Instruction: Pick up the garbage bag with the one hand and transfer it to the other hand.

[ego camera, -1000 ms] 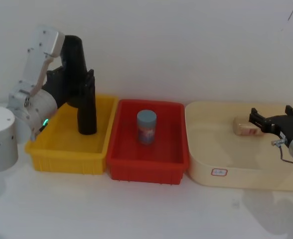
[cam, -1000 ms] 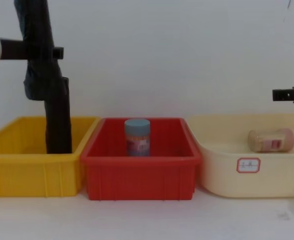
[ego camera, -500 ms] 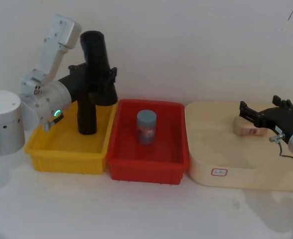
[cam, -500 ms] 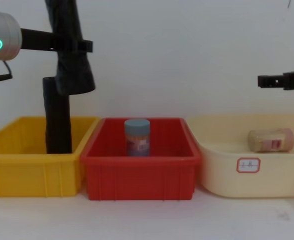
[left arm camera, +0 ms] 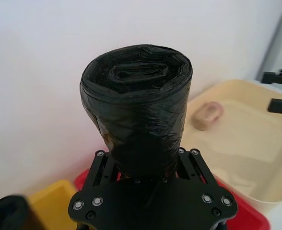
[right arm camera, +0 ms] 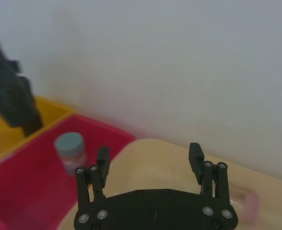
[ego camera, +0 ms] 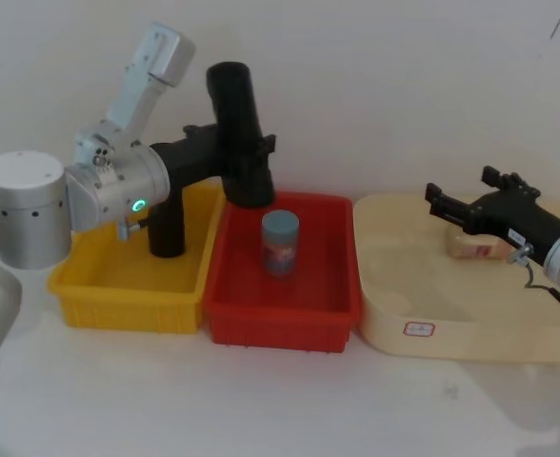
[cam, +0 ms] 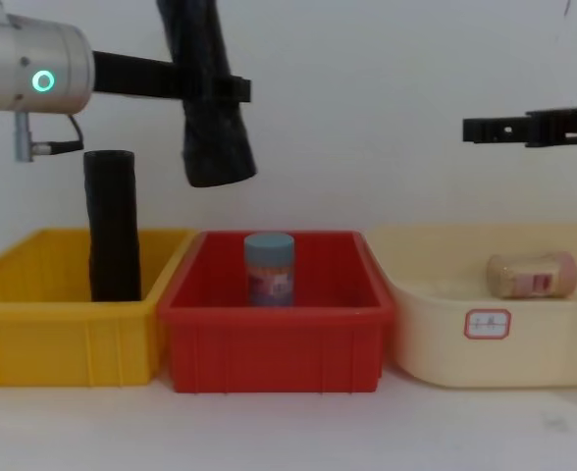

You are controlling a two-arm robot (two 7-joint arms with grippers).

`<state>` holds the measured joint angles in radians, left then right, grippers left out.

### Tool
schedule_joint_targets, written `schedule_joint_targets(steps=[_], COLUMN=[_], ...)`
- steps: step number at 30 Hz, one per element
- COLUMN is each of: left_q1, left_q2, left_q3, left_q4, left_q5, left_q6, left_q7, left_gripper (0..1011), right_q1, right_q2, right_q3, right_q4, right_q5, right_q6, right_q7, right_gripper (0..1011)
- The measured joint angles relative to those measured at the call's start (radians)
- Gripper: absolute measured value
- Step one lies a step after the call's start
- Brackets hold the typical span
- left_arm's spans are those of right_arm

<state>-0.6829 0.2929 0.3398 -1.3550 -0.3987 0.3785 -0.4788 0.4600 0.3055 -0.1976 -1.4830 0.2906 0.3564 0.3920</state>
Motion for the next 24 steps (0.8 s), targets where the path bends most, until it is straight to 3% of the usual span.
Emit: schedule_joint_targets(steps=[13,24], left_q1=[-0.110,-0.203], left_q2=[-0.023,-0.054], left_q3=[0.083,0.163], left_q4=[0.149,0.286], left_q5=[-0.030,-0.034], left_q6=[-0.044,-0.098], left_q7=[-0.195,-0.357], left_gripper=[466,466], right_q1=[0.060,0.081], right_q2=[0.025,0.033], right_q3=[-0.026,-0.017], right_q4=[0.051,0.077], right_q5=[0.093,0.171], right_q6=[-0.021,-0.042], right_q7=[0.196,0.302], right_gripper=[1001,1001])
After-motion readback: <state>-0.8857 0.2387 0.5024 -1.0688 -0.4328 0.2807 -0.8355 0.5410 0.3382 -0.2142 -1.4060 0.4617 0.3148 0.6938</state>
